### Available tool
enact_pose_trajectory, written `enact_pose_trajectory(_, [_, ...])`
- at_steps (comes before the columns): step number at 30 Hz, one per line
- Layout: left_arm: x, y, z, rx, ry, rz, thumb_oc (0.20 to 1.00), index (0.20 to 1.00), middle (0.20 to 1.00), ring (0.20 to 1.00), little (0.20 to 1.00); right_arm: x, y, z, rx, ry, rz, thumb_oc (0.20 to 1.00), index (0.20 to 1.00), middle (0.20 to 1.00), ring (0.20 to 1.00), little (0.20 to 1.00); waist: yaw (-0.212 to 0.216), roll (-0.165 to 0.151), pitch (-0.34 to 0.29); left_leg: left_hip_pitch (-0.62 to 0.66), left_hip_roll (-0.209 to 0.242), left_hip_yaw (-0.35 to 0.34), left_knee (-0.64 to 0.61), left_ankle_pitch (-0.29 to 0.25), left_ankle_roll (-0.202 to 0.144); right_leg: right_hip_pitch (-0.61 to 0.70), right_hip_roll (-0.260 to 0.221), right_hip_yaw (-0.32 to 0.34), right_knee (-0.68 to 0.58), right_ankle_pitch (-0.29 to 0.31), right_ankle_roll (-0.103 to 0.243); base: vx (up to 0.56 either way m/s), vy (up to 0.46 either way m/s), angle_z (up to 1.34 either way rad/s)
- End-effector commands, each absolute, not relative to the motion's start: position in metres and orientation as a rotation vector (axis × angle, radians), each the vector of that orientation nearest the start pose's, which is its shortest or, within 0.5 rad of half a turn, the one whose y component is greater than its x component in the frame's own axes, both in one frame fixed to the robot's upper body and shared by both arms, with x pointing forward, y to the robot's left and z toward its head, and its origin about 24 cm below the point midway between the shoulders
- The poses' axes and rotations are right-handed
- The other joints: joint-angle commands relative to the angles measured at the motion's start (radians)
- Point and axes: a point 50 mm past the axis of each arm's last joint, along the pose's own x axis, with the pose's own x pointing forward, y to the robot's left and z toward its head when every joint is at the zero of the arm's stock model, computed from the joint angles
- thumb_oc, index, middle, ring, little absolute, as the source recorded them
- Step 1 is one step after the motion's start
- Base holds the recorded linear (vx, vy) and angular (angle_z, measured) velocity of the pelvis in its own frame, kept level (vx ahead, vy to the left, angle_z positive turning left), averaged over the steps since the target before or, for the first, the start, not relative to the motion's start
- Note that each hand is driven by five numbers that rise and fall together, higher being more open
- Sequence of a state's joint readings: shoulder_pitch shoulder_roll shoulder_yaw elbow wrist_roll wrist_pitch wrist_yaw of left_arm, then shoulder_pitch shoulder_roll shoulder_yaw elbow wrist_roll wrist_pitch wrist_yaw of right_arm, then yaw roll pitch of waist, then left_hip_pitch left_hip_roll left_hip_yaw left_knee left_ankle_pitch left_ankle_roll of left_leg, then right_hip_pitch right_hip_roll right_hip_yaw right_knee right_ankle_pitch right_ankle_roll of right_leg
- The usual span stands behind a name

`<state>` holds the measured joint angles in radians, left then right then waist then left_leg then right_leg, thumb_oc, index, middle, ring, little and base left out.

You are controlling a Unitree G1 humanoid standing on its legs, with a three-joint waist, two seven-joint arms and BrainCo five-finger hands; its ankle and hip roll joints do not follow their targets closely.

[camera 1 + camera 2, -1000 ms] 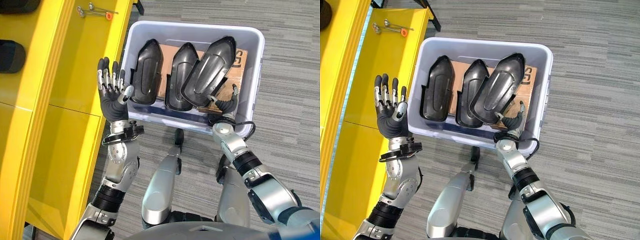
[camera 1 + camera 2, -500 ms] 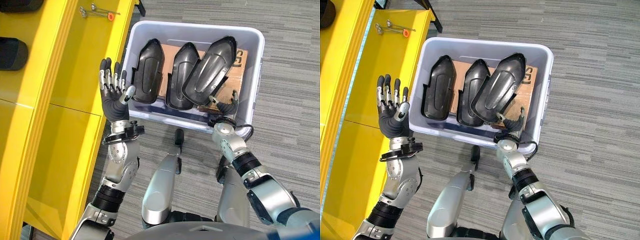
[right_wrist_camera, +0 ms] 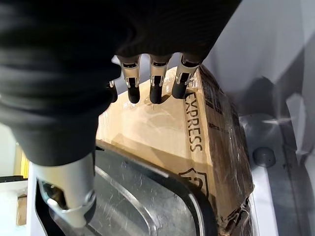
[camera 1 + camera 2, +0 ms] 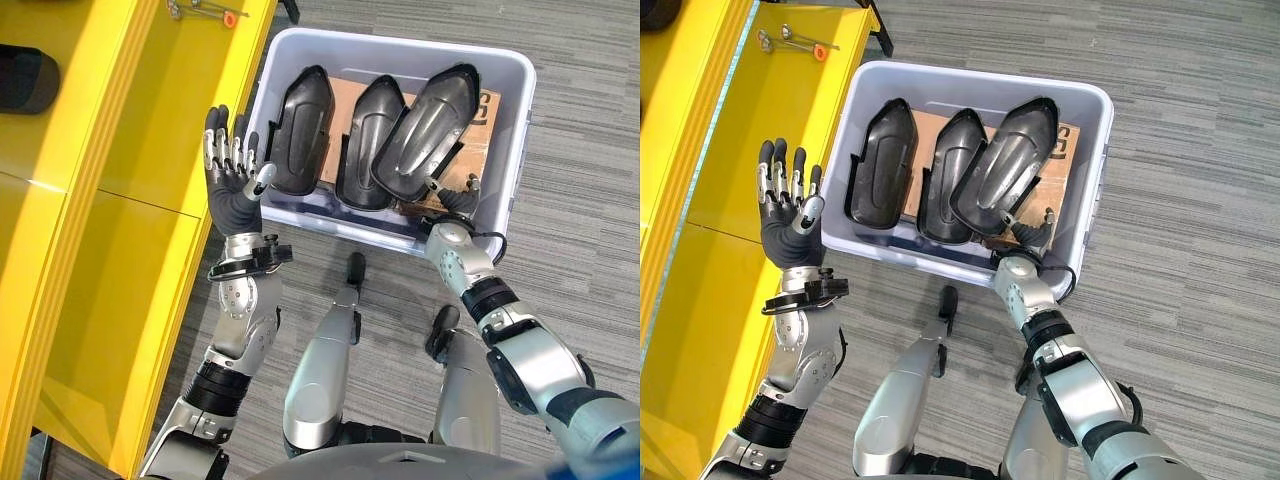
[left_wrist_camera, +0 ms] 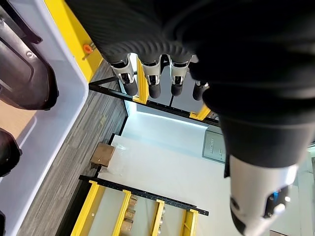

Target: Move parts from the plastic box to the shelf.

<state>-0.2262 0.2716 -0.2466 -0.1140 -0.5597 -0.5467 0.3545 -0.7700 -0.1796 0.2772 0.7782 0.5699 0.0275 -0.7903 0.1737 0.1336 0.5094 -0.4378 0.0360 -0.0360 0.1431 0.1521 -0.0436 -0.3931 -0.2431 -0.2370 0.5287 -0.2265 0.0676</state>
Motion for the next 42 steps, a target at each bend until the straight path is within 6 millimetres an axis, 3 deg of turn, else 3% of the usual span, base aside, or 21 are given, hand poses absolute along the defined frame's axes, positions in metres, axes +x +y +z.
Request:
enact_pose_trajectory(1, [0.260, 0.153, 0.181, -0.463, -0.794, -0.031, 1.000, 1.000, 1.000, 1.000, 1.000, 0.381, -0.131, 0.094, 0.164, 0.188, -0.437, 1.000, 1.000, 1.000, 1.000, 1.000, 0.055, -0.016, 0.011, -0.017, -0.045, 0.025, 0.016, -0.026, 0.047, 0.072, -0.008, -0.011, -0.163, 0.165, -0.009, 0.00, -0.001, 0.04])
enact_pose_trajectory(6, [0.260, 0.154, 0.181, -0.462, -0.790, -0.045, 1.000, 1.000, 1.000, 1.000, 1.000, 0.385, -0.140, 0.103, 0.045, 0.148, -0.473, 1.000, 1.000, 1.000, 1.000, 1.000, 0.066, -0.019, 0.011, -0.029, -0.050, 0.020, 0.024, -0.028, 0.047, 0.068, -0.008, -0.016, -0.163, 0.165, -0.007, 0.01, 0.001, 0.03])
enact_pose_trajectory(13, [0.262, 0.153, 0.181, -0.464, -0.793, -0.049, 1.000, 1.000, 1.000, 1.000, 1.000, 0.388, -0.153, 0.099, -0.222, 0.184, -0.532, 1.000, 1.000, 1.000, 1.000, 1.000, 0.080, -0.022, 0.011, -0.050, -0.053, 0.017, 0.032, -0.028, 0.045, 0.063, -0.009, -0.025, -0.172, 0.168, -0.004, 0.00, 0.005, 0.04])
enact_pose_trajectory(14, [0.261, 0.153, 0.179, -0.469, -0.797, -0.048, 1.000, 1.000, 1.000, 1.000, 1.000, 0.386, -0.166, 0.092, -0.394, 0.242, -0.582, 1.000, 1.000, 1.000, 1.000, 1.000, 0.085, -0.022, 0.011, -0.063, -0.051, 0.018, 0.036, -0.027, 0.044, 0.056, -0.011, -0.032, -0.174, 0.170, -0.001, 0.01, 0.020, 0.10])
enact_pose_trajectory(19, [0.259, 0.156, 0.178, -0.487, -0.803, -0.040, 1.000, 1.000, 1.000, 1.000, 1.000, 0.381, -0.191, 0.083, -0.629, 0.310, -0.653, 1.000, 1.000, 1.000, 1.000, 1.000, 0.093, -0.018, 0.011, -0.083, -0.050, 0.018, 0.038, -0.025, 0.042, 0.045, -0.012, -0.042, -0.178, 0.172, 0.003, 0.00, 0.039, 0.10])
enact_pose_trajectory(23, [0.255, 0.156, 0.177, -0.506, -0.805, -0.028, 1.000, 1.000, 1.000, 1.000, 1.000, 0.372, -0.206, 0.064, -0.657, 0.446, -0.696, 1.000, 1.000, 1.000, 1.000, 1.000, 0.100, -0.014, 0.011, -0.108, -0.049, 0.017, 0.039, -0.023, 0.044, 0.028, -0.010, -0.049, -0.174, 0.168, 0.005, 0.00, 0.073, 0.09])
enact_pose_trajectory(27, [0.253, 0.154, 0.176, -0.519, -0.805, -0.017, 1.000, 1.000, 1.000, 1.000, 1.000, 0.366, -0.216, 0.056, -0.673, 0.469, -0.722, 1.000, 1.000, 1.000, 1.000, 1.000, 0.103, -0.012, 0.011, -0.123, -0.049, 0.016, 0.035, -0.020, 0.045, 0.015, -0.008, -0.054, -0.178, 0.169, 0.006, -0.01, 0.059, 0.02])
enact_pose_trajectory(33, [0.251, 0.151, 0.178, -0.532, -0.809, -0.022, 1.000, 1.000, 1.000, 1.000, 1.000, 0.371, -0.203, 0.056, -0.599, 0.447, -0.641, 1.000, 1.000, 1.000, 1.000, 1.000, 0.114, -0.010, 0.011, -0.149, -0.054, 0.010, 0.036, -0.013, 0.047, -0.008, -0.010, -0.060, -0.172, 0.171, 0.002, -0.01, 0.026, 0.02])
enact_pose_trajectory(40, [0.252, 0.150, 0.177, -0.528, -0.809, -0.024, 1.000, 1.000, 1.000, 1.000, 1.000, 0.371, -0.205, 0.056, -0.692, 0.437, -0.630, 1.000, 1.000, 1.000, 1.000, 1.000, 0.108, -0.016, 0.011, -0.148, -0.049, 0.014, 0.039, -0.014, 0.044, -0.009, -0.010, -0.056, -0.172, 0.176, 0.005, 0.00, 0.000, 0.00])
enact_pose_trajectory(41, [0.252, 0.149, 0.177, -0.536, -0.809, -0.026, 1.000, 1.000, 1.000, 1.000, 1.000, 0.369, -0.207, 0.052, -0.791, 0.469, -0.596, 0.200, 0.200, 0.200, 0.200, 0.200, 0.105, -0.012, 0.011, -0.147, -0.048, 0.017, 0.040, -0.013, 0.044, -0.011, -0.008, -0.053, -0.169, 0.172, 0.005, 0.00, 0.000, 0.00])
enact_pose_trajectory(42, [0.252, 0.149, 0.177, -0.536, -0.807, -0.027, 1.000, 1.000, 1.000, 1.000, 1.000, 0.368, -0.209, 0.051, -0.802, 0.480, -0.597, 0.200, 0.200, 0.200, 0.200, 0.200, 0.105, -0.011, 0.011, -0.146, -0.048, 0.016, 0.041, -0.014, 0.043, -0.011, -0.008, -0.053, -0.168, 0.171, 0.005, 0.00, 0.000, 0.00])
